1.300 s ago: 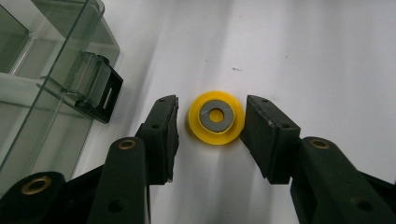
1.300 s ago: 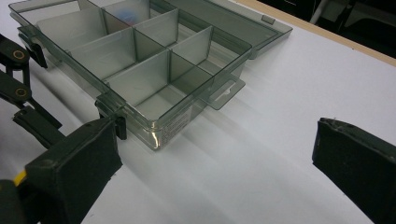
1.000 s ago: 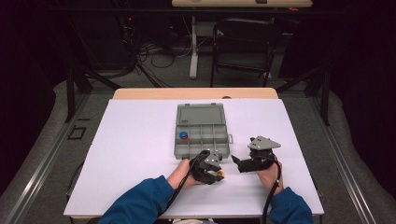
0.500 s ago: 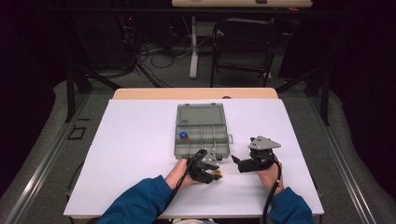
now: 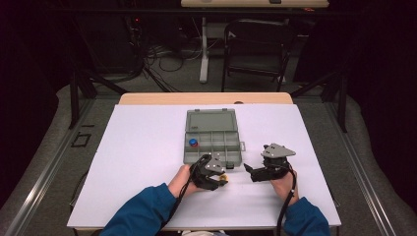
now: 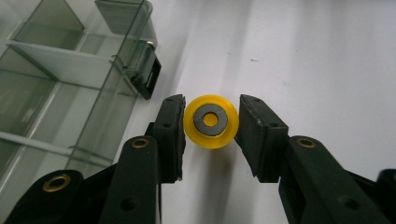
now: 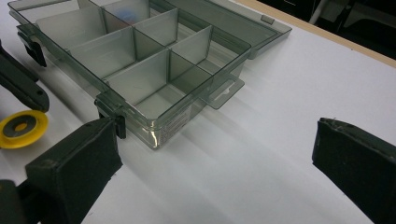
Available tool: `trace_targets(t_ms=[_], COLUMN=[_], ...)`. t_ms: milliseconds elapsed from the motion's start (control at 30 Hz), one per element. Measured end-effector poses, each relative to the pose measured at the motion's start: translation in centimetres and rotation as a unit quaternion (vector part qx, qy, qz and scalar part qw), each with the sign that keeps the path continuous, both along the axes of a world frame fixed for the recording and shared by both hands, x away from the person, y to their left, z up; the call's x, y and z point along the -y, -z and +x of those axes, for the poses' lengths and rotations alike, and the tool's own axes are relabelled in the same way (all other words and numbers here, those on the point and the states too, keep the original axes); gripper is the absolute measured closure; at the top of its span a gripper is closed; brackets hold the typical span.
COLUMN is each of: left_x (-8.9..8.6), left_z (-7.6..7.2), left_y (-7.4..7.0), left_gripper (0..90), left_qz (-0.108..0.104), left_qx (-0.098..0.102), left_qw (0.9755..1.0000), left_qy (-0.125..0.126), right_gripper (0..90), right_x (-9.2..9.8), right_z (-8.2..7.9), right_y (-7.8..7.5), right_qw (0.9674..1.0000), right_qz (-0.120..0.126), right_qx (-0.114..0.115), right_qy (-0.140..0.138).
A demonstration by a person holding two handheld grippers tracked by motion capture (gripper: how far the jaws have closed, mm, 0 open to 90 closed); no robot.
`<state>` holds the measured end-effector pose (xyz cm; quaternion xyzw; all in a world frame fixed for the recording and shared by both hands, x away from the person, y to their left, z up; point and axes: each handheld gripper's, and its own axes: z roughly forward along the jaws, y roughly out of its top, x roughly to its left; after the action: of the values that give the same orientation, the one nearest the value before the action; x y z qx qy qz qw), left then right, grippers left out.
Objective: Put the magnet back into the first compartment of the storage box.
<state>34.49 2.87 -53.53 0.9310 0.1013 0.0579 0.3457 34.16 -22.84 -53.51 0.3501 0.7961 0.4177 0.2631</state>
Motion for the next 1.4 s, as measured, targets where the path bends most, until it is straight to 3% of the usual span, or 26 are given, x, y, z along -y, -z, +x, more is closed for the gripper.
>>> trace_targets(t_ms=[1400], left_x=[-4.2], left_z=[1.7], left_y=[-2.6], left_gripper=[61.7], left_qz=[-0.016], left_qx=[0.027], left_qw=[0.9978], left_qy=[-0.059], right_gripper=[0.0], right_x=[0.1], right_z=[0.0], right_y=[0.0], right_qw=[1.0], right_qz=[0.0], right_qx=[-0.001], right_qy=[0.001])
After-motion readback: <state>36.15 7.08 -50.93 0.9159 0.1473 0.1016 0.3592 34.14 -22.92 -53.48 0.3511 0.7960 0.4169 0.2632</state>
